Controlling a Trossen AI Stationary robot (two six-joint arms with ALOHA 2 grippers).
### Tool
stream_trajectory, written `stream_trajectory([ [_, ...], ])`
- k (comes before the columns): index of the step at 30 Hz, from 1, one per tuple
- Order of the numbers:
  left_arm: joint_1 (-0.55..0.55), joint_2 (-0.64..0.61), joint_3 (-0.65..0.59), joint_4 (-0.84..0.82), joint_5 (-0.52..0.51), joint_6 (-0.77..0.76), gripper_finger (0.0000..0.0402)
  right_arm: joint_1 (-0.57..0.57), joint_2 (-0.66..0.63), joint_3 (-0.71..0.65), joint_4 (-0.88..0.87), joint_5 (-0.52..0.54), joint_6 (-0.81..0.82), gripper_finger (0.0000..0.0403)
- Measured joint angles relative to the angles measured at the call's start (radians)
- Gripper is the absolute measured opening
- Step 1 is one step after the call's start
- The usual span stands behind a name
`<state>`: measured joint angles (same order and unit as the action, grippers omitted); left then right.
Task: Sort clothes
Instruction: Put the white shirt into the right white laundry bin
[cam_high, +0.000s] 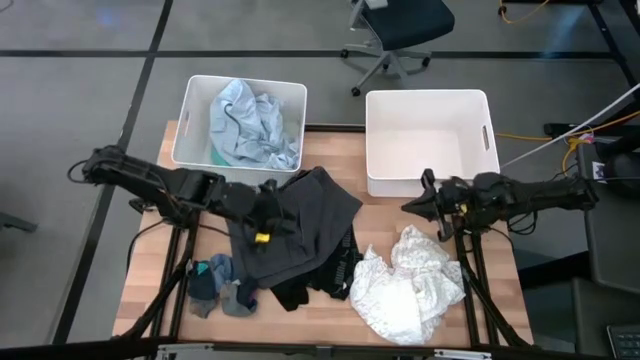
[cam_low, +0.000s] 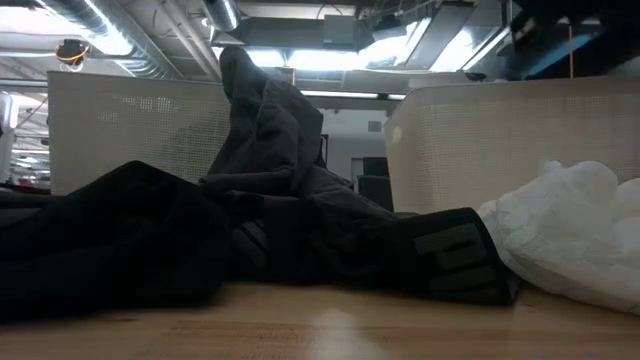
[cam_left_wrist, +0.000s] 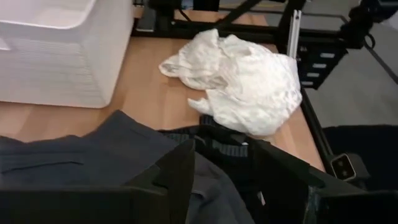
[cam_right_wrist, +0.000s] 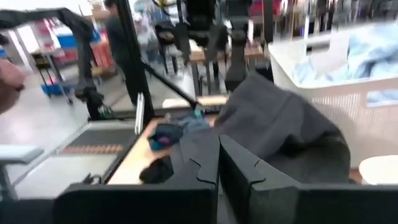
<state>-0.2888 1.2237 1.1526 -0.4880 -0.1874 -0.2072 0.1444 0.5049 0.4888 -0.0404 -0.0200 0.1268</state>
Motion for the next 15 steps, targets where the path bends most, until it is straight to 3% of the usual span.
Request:
stream_trajectory([
  [9, -0.081, 0.057, -0.041, 0.091, -0.067, 0.004, 0.0155, 0.005, 0.270, 0.273, -0.321, -0.103, 0.019, 0.0014],
  [15, -0.087, 0.066, -0.141, 0.186, -0.068, -0.001, 0.0155, 0.123, 0.436, 0.382, -0.433, -0.096, 0.084, 0.0014],
])
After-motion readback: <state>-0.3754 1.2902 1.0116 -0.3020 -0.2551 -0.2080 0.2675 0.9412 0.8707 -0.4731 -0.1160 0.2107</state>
